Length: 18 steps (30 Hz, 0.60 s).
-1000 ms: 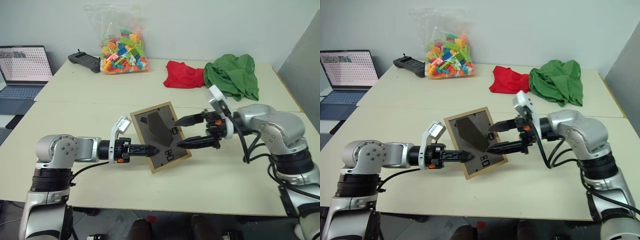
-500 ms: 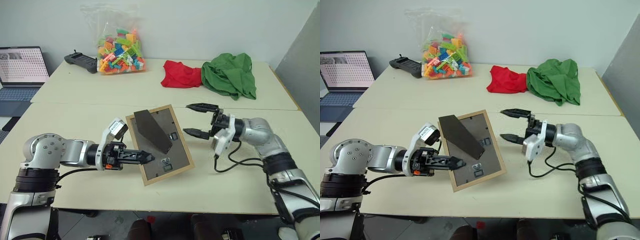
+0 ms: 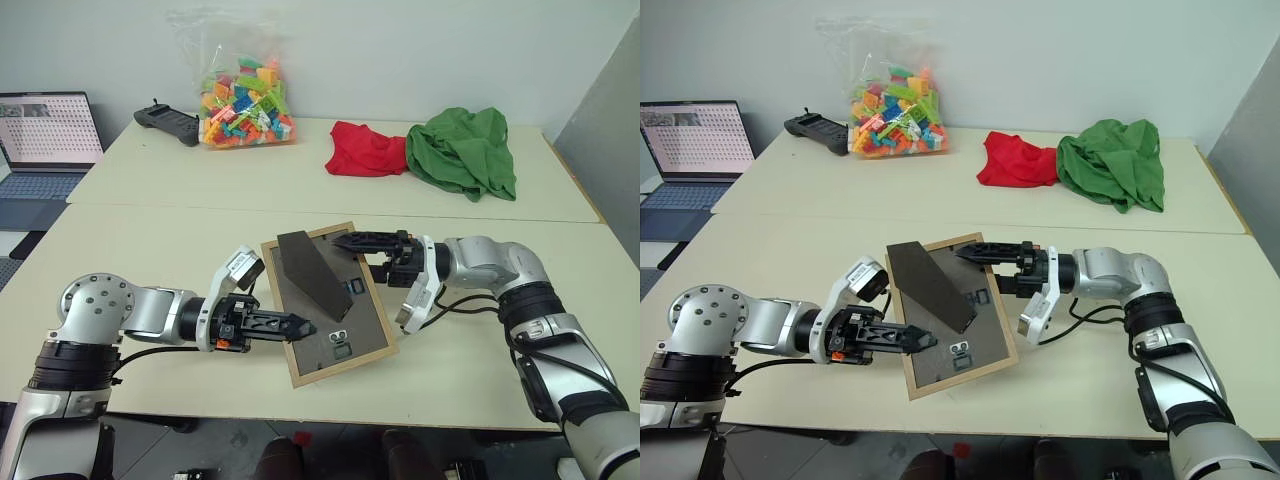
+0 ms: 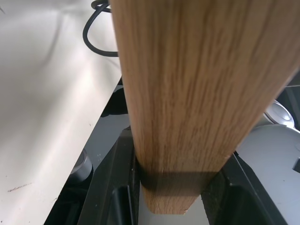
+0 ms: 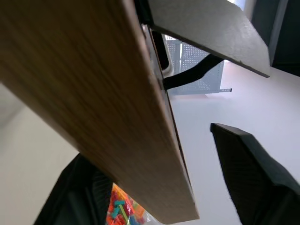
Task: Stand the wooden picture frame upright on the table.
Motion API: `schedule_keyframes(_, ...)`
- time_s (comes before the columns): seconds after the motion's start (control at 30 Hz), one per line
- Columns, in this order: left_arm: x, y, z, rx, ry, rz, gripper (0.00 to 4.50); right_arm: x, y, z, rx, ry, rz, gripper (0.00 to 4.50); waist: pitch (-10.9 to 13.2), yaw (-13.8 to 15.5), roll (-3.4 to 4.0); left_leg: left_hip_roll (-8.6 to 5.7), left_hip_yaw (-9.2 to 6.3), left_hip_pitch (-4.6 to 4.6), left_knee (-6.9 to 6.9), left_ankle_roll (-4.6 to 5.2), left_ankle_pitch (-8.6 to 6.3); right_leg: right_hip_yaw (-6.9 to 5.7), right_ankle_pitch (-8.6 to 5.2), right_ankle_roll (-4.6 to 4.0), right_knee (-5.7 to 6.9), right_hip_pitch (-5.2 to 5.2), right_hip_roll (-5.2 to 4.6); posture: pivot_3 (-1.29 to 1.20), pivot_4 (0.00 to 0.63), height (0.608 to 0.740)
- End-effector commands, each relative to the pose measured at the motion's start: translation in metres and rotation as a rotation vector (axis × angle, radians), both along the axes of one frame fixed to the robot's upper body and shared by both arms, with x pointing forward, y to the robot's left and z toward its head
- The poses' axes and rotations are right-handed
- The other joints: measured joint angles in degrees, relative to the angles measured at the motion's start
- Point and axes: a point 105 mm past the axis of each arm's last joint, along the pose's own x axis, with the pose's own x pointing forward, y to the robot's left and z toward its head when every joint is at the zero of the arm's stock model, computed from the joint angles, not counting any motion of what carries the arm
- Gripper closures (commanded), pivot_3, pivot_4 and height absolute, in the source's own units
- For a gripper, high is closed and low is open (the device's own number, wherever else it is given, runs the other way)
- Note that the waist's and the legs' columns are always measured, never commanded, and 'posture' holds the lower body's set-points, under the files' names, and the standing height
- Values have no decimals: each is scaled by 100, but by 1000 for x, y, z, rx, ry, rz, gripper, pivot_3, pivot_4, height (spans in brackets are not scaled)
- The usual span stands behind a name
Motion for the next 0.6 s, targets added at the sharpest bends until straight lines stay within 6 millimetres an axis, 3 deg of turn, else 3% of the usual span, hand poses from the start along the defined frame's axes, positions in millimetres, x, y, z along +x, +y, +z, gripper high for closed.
schedule_keyframes(0.03, -6, -2, 7, -28, -20, -26, 3206, 1, 0, 17, 25, -65, 12, 2370, 0, -2, 0, 0, 0, 0, 0, 0, 0, 0, 0, 0, 0, 0, 0, 0, 150, 740)
schedule_keyframes(0.13, -4, -3, 6, -23, -25, -14, 3206, 2, -1, 18, 21, -74, 13, 2883, 0, -4, 0, 0, 0, 1, -1, 0, 0, 1, 0, 0, 0, 0, 0, 0, 150, 740)
schedule_keyframes(0.2, 4, -1, 4, -18, -39, 33, 2509, 4, -3, 18, 16, -72, 3, 2936, -1, -2, -1, 0, 0, 2, -1, 0, 0, 1, 0, -1, 1, 1, 0, 0, 150, 740)
schedule_keyframes(0.37, 32, 17, 13, -13, -97, 214, 1469, 13, -17, 17, 19, 9, -45, 3161, -1, -3, -1, -2, 1, 5, 0, 1, -1, 1, 0, -1, 0, 4, -1, 0, 150, 740)
schedule_keyframes(0.5, 52, 44, 31, -3, -212, 405, 647, 25, -30, 9, 48, 218, -138, 3161, -1, -29, -2, -1, 2, 11, -1, 3, -2, 0, 0, -2, -4, 14, -3, 0, 150, 740)
schedule_keyframes(0.6, 59, 59, 43, 93, -401, 544, 17, 43, -32, -2, 85, 625, -276, 3162, -3, -45, -5, 1, 0, 19, -3, 4, -2, -4, 0, -1, -9, 27, -8, 0, 150, 740)
